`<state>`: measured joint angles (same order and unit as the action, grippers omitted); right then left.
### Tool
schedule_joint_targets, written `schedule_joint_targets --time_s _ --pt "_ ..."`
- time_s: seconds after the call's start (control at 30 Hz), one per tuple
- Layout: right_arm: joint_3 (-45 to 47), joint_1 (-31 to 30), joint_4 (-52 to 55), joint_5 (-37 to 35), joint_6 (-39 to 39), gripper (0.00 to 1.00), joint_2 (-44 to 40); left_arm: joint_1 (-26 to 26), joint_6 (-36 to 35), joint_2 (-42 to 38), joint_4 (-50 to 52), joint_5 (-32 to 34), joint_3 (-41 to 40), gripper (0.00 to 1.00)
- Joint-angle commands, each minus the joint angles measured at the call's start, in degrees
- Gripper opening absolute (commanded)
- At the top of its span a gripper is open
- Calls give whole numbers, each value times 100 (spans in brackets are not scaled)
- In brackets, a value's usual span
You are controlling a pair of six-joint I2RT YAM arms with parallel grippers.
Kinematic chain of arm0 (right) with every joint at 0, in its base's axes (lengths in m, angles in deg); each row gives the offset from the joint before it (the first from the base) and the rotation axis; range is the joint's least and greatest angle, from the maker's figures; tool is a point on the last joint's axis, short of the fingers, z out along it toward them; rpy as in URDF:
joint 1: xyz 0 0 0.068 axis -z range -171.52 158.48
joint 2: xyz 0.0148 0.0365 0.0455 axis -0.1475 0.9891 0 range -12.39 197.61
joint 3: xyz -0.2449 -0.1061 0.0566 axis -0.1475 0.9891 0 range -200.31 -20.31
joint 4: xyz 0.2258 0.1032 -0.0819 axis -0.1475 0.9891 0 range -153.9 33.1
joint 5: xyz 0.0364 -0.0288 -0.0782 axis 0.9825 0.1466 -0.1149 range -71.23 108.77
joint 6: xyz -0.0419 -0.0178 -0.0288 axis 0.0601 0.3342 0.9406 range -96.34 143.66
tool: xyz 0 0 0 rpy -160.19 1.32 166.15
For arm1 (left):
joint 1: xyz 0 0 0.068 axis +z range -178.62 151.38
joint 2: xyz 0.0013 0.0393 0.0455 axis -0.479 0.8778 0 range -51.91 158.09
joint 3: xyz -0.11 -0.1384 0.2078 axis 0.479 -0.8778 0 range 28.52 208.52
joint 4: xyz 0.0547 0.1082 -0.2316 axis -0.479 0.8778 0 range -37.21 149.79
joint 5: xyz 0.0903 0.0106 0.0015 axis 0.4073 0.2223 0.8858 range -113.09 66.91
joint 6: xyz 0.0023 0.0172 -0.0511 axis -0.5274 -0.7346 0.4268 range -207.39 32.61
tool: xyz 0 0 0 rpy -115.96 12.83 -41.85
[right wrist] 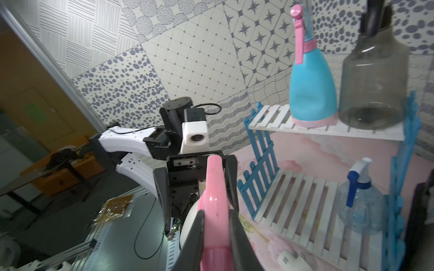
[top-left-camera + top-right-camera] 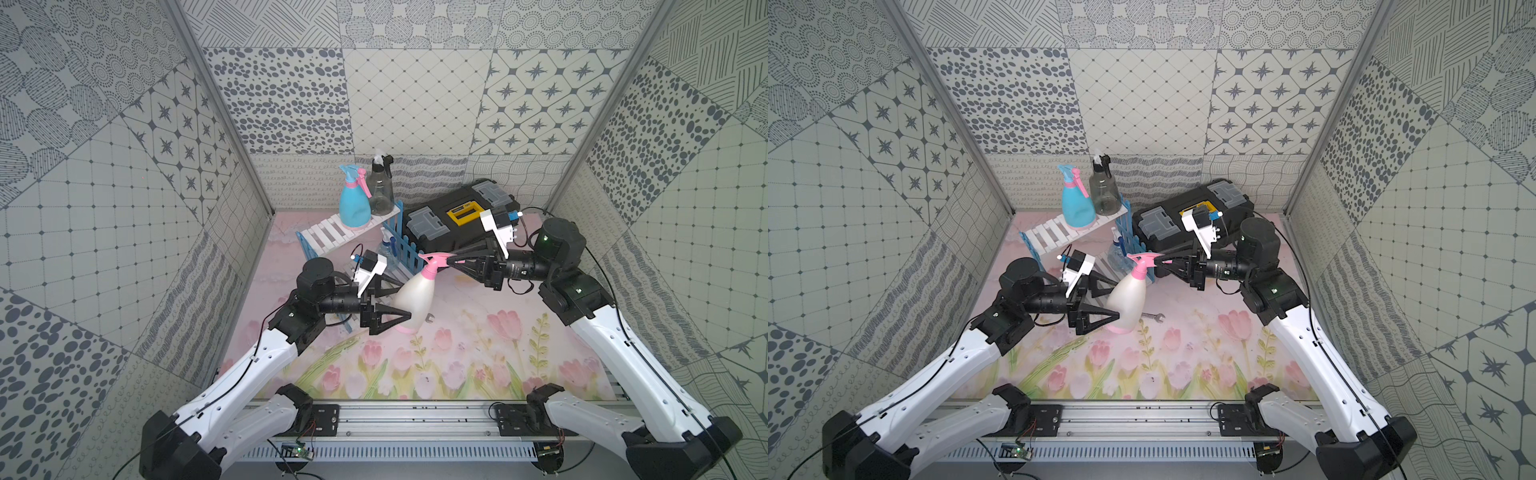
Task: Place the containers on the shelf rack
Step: 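Pick up a container from the center of the board, then place the container on the shelf.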
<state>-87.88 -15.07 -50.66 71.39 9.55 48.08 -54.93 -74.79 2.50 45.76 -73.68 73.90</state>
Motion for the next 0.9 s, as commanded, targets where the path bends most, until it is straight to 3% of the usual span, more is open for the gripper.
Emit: schedule_joint_targets --time_s 0.0,0.2,0.4,0.57,0.87 --pt "135 -162 228 -2005 453 0 -215 358 -1035 -629 1029 2338 -137 99" --pt "442 -1191 24 -4409 829 0 -472 874 -1115 -1240 1383 3364 -349 99" --pt "570 -2548 -1047 -6118 1118 0 120 991 -1451 -1361 1908 3729 -233 99" --pt "349 -3098 -1844 -6818 1093 0 960 1001 -1491 -1376 1916 3782 -314 99" --pt "-270 -3347 -2148 -7288 930 0 2210 998 -1681 -1446 2111 4182 -338 99"
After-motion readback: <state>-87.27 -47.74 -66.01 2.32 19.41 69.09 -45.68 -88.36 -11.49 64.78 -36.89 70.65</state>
